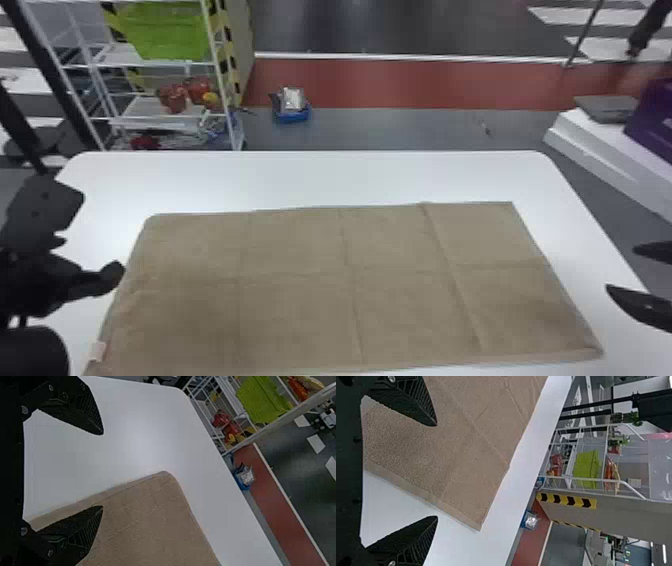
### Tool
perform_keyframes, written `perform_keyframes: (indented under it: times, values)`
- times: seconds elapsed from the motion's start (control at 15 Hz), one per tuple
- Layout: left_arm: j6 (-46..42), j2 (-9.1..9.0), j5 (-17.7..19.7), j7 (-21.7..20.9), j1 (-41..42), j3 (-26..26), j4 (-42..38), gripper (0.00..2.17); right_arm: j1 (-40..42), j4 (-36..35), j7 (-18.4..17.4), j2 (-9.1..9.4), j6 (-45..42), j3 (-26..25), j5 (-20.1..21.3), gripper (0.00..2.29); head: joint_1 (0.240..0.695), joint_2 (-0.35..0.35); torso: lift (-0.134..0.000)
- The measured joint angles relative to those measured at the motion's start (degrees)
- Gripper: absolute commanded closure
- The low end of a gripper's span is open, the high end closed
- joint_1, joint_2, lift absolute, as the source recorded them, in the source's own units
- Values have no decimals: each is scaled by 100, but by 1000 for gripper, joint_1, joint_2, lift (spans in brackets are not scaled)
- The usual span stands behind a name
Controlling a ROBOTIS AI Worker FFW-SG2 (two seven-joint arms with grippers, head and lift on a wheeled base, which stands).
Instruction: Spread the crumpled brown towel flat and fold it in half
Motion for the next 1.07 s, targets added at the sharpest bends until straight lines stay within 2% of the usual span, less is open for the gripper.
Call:
perform_keyframes:
  times: [0.2,0.33,0.4,0.6,0.8,0.93,1.07]
  values:
    - [-407,5,95,80,-957,30,898,397,-38,210,0,54,-80,-48,-111,36,695,-22,-134]
    - [-688,8,63,94,-1309,22,1410,643,-43,281,0,60,-148,-53,-122,36,695,-24,-134]
    - [-850,11,25,27,-1411,10,1646,643,-47,296,0,61,-182,-44,-122,36,695,-26,-134]
    - [-1248,28,-5,-378,-1634,54,2214,643,-71,329,0,44,-247,-29,-122,33,695,-37,-134]
    - [-2484,42,27,-872,-1992,316,2889,640,-80,418,0,14,-340,-5,-121,33,695,-55,-134]
    - [-3302,62,-94,-1282,-2257,417,3338,637,-91,516,0,-4,-445,40,-106,33,695,-69,-134]
    - [-3753,105,-336,-1601,-2514,437,3750,637,-141,612,0,-24,-510,96,-74,33,695,-75,-134]
